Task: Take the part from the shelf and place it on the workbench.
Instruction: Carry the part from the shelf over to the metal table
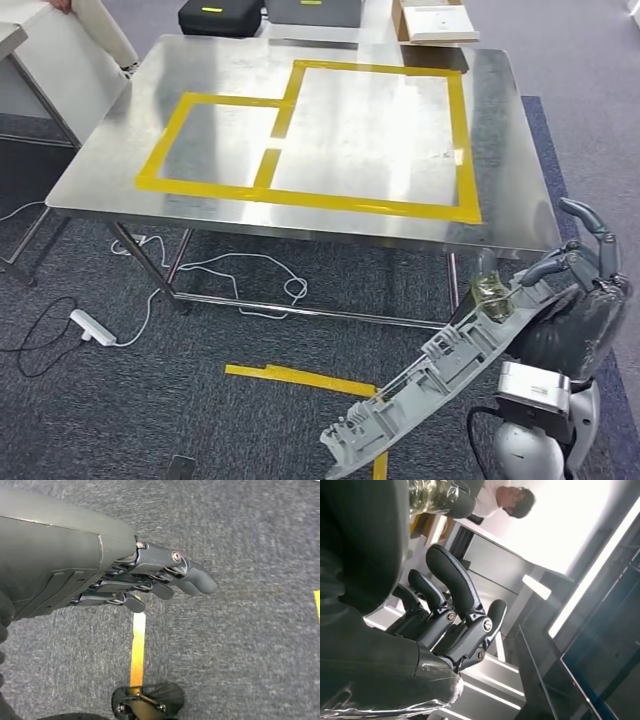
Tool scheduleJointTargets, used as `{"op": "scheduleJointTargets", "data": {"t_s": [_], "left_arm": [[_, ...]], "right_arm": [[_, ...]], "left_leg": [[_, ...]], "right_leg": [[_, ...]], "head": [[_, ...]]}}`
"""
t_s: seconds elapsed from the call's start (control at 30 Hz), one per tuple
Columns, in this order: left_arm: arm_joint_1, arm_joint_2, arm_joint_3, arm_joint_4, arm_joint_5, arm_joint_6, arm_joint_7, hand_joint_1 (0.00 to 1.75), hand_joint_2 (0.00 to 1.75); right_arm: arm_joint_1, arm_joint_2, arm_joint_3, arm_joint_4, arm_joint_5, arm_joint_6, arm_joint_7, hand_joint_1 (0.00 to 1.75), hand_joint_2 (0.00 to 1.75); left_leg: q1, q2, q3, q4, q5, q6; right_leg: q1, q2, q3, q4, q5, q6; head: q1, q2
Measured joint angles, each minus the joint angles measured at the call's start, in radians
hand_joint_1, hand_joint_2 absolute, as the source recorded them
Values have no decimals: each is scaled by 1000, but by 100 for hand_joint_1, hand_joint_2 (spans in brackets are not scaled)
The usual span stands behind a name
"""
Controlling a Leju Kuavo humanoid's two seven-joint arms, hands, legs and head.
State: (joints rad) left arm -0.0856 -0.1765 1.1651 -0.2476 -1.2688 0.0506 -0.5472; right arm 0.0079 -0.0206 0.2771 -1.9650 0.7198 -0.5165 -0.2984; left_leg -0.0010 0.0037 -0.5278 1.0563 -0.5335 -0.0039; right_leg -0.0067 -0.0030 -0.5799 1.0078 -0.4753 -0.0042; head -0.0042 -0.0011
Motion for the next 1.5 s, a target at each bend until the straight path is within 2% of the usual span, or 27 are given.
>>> {"op": "scheduleJointTargets", "data": {"t_s": [0.1, 0.13, 0.17, 0.2, 0.27, 0.33, 0.4, 0.5, 0.53, 0.6, 0.67, 0.7, 0.73, 0.77, 0.8, 0.83, 0.87, 0.9, 1.03, 1.1, 1.17, 1.27, 1.3, 1.37, 1.4, 1.43, 1.5], "left_arm": [[0, 1, -5, 0, -2, 1, 0, 0, 175], [1, 1, -6, 0, -3, 1, 1, 0, 175], [3, 1, -6, 0, -4, 1, 2, 0, 175], [4, 1, -6, 0, -6, 1, 2, 0, 175], [4, 2, -6, 0, -9, 0, 3, 0, 175], [1, 4, -7, 0, -10, -1, 4, 0, 175], [-2, 5, -8, 0, -10, -2, 5, 0, 175], [-5, 3, -12, 0, -10, -2, 6, 0, 175], [-7, 3, -13, 0, -10, -2, 6, 0, 175], [-10, 3, -14, 0, -12, -2, 6, 0, 175], [-11, 3, -14, 0, -14, -3, 6, 0, 175], [-11, 3, -15, 0, -16, -3, 6, 0, 175], [-11, 2, -15, 0, -17, -3, 6, 0, 175], [-12, 2, -17, 0, -19, -4, 7, 0, 175], [-12, 1, -20, 0, -20, -5, 8, 0, 175], [-13, 1, -23, 0, -21, -5, 9, 0, 175], [-14, 1, -26, 0, -23, -5, 12, 0, 175], [-15, 2, -28, 0, -25, -5, 14, 0, 175], [-19, 3, -32, 0, -32, -7, 20, 0, 175], [-23, 3, -35, 0, -36, -10, 21, 0, 175], [-25, 3, -37, 0, -39, -12, 21, 0, 175], [-26, 3, -38, 1, -40, -13, 22, 0, 175], [-25, 3, -39, 1, -41, -14, 23, 0, 175], [-27, 3, -48, 1, -45, -17, 30, 0, 175], [-28, 4, -53, 1, -48, -18, 33, 0, 175], [-31, 4, -57, 1, -50, -19, 36, 0, 175], [-35, 4, -58, 1, -51, -19, 37, 0, 175]], "right_arm": [[-19, 0, 0, 7, -3, -1, 2, 175, 175], [-22, 0, 0, 10, -5, -1, 3, 175, 175], [-25, 0, 0, 13, -8, -1, 4, 175, 175], [-29, 0, 0, 16, -12, 0, 4, 175, 175], [-44, -1, 1, 21, -20, 6, 5, 175, 175], [-65, -1, 5, 25, -24, 16, 7, 175, 175], [-81, -1, 9, 29, -25, 24, 11, 175, 175], [-97, -2, 14, 32, -25, 28, 13, 175, 175], [-102, -3, 15, 32, -25, 29, 13, 175, 175], [-108, -5, 16, 35, -25, 31, 13, 175, 175], [-111, -6, 17, 39, -23, 33, 14, 175, 175], [-115, -7, 18, 41, -20, 35, 16, 175, 175], [-122, -8, 19, 43, -18, 36, 20, 175, 175], [-132, -8, 21, 46, -16, 38, 26, 175, 175], [-144, -9, 22, 49, -15, 40, 32, 175, 175], [-159, -9, 23, 52, -16, 44, 39, 175, 175], [-174, -10, 24, 55, -17, 48, 46, 175, 175], [-187, -12, 24, 59, -19, 52, 53, 175, 175], [-238, -18, 24, 75, -15, 74, 80, 175, 175], [-271, -19, 24, 85, -10, 84, 92, 175, 175], [-290, -19, 24, 91, -8, 89, 99, 175, 175], [-296, -19, 24, 94, -6, 91, 102, 175, 175], [-306, -20, 24, 100, -4, 96, 108, 175, 175], [-368, -20, 25, 132, 6, 117, 136, 175, 175], [-405, -20, 26, 152, 11, 129, 150, 175, 175], [-437, -20, 27, 168, 14, 138, 161, 175, 175], [-461, -20, 29, 182, 16, 142, 166, 175, 175]], "left_leg": [[5, -1, -108, 176, -64, -14], [6, -1, -142, 217, -82, -16], [7, -1, -161, 228, -81, -17], [7, -1, -165, 206, -56, -16], [5, -2, -138, 90, 43, -7], [1, -3, -110, -7, 97, 5], [-2, -5, -103, -30, 95, 14], [6, -6, -93, -48, 104, 25], [9, -6, -89, -53, 104, 29], [8, -6, -88, -53, 100, 34], [8, -6, -87, -52, 96, 36], [8, -6, -86, -52, 92, 35], [8, -6, -82, -51, 90, 35], [9, -7, -77, -50, 86, 33], [9, -7, -72, -49, 81, 29], [7, -7, -68, -46, 76, 25], [5, -8, -66, -44, 72, 19], [3, -8, -66, -42, 70, 14], [4, -7, -68, -29, 59, -3], [7, -7, -99, 38, 24, -12], [8, -6, -129, 101, -5, -15], [8, -6, -145, 130, -16, -16], [8, -6, -170, 171, -27, -17], [5, -7, -174, 136, 40, -3], [2, -7, -164, 92, 78, 7], [-1, -6, -135, 18, 117, 17], [-5, -6, -117, -23, 108, 24]], "right_leg": [[-2, 1, 18, -4, -12, -11], [-2, 3, 24, -4, -16, -12], [-2, 5, 31, -4, -21, -12], [-2, 8, 39, -4, -26, -11], [-1, 12, 54, -4, -37, -8], [2, 16, 62, -3, -48, 1], [4, 17, 62, -4, -56, 12], [4, 14, 49, 16, -80, 27], [3, 13, 29, 55, -103, 32], [1, 11, -38, 179, -159, 38], [-1, 11, -99, 278, -189, 43], [-2, 11, -115, 293, -182, 44], [-3, 10, -116, 279, -158, 46], [-5, 9, -103, 235, -118, 47], [-7, 7, -75, 165, -72, 48], [-7, 4, -46, 98, -40, 49], [-7, 3, -21, 47, -20, 46], [-7, 3, -8, 21, -15, 41], [-7, 7, 3, 12, -20, 15], [-9, 6, 10, 11, -23, 4], [-9, 6, 14, 11, -26, -1], [-9, 6, 15, 11, -27, -2], [-8, 6, 17, 11, -29, -4], [-5, 11, 34, 10, -44, -4], [-3, 13, 44, 9, -54, -1], [-1, 15, 52, 9, -62, 4], [1, 14, 57, 3, -67, 16]], "head": [[-3, 0], [-3, 0], [-4, 0], [-4, 0], [-4, 0], [-5, 0], [-7, 0], [-6, 0], [-4, 0], [-2, 0], [-2, 0], [-2, 0], [-2, 0], [-2, 0], [-2, 0], [-2, 0], [-2, 0], [-2, 0], [-7, 0], [-11, 0], [-13, 0], [-13, 0], [-13, 0], [-13, 0], [-13, 0], [-13, 0], [-15, 0]]}}
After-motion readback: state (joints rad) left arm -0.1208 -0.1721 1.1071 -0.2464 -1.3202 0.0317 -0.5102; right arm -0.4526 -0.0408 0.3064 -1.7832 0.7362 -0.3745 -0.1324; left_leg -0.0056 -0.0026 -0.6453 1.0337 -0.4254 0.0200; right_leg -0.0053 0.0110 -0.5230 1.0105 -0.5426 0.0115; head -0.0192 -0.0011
